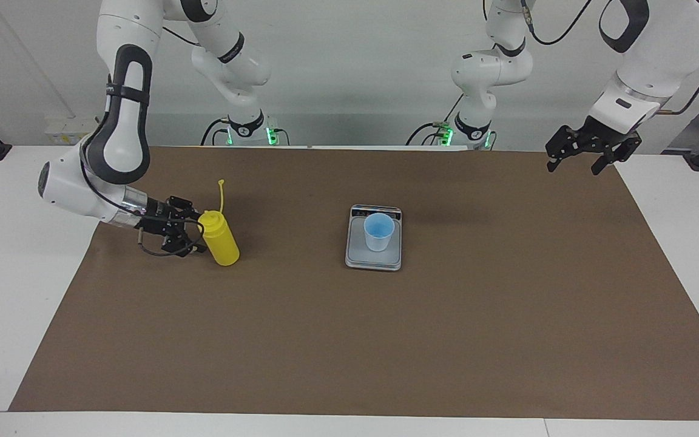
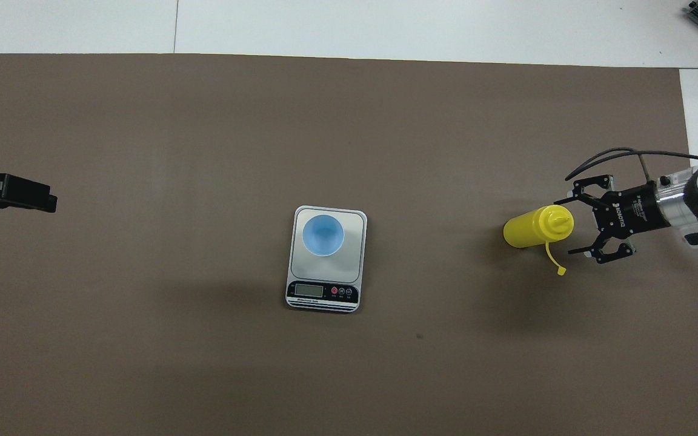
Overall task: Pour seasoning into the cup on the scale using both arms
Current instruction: 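Grasp the yellow bottle with the right gripper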
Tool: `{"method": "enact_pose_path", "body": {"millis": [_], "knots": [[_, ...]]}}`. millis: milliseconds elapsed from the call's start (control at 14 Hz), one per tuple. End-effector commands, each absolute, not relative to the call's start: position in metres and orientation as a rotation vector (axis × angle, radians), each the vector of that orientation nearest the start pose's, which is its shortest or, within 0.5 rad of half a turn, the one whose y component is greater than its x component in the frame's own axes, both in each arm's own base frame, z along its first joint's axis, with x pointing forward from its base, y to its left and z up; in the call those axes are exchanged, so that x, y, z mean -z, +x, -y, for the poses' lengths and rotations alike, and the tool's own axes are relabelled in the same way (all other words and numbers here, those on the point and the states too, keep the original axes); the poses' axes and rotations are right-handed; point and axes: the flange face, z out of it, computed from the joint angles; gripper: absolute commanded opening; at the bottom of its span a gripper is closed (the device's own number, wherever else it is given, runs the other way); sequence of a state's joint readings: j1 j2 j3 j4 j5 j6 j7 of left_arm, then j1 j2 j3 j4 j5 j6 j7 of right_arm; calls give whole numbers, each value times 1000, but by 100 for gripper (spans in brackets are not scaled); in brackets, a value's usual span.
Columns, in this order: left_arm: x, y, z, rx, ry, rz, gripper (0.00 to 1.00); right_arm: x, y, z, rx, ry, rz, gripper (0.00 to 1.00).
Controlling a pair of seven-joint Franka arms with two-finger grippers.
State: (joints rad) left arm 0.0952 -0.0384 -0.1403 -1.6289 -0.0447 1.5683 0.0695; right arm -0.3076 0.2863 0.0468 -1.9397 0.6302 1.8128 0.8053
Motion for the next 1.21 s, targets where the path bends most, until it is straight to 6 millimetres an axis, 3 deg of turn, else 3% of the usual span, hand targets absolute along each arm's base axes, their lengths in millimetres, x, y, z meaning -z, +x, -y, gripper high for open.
{"method": "enact_pose_path", "body": {"millis": [0, 214, 356, 427, 498, 570, 641, 712, 854, 1139], "knots": [[-619, 533, 32, -51, -3151, -210, 100, -313, 563, 89, -714, -2007, -1574, 100], [-617, 534, 32, -42, -3150, -205, 100, -311, 563, 81, -712, -1967, -1576, 100], [-609, 529, 30, -35, -3130, -201, 100, -309, 564, 66, -723, -1980, -1554, 100], [-610, 528, 31, -26, -3104, -207, 100, -308, 564, 66, -711, -1982, -1557, 93], [-611, 529, 28, -21, -3105, -191, 100, -309, 565, 64, -713, -1985, -1552, 72], [-611, 529, 27, -21, -3105, -181, 100, -311, 567, 62, -703, -1996, -1536, 28], [-613, 529, 28, -16, -3107, -181, 100, -316, 570, 50, -693, -2014, -1525, 0], [-613, 529, 27, -14, -3111, -151, 100, -320, 574, 37, -667, -2034, -1520, 0], [-616, 529, 28, -4, -3116, -122, 100, -333, 580, 29, -633, -2006, -1592, 0], [-624, 530, 31, 25, -3113, -146, 100, -371, 595, -16, -607, -2009, -1722, 0]]}}
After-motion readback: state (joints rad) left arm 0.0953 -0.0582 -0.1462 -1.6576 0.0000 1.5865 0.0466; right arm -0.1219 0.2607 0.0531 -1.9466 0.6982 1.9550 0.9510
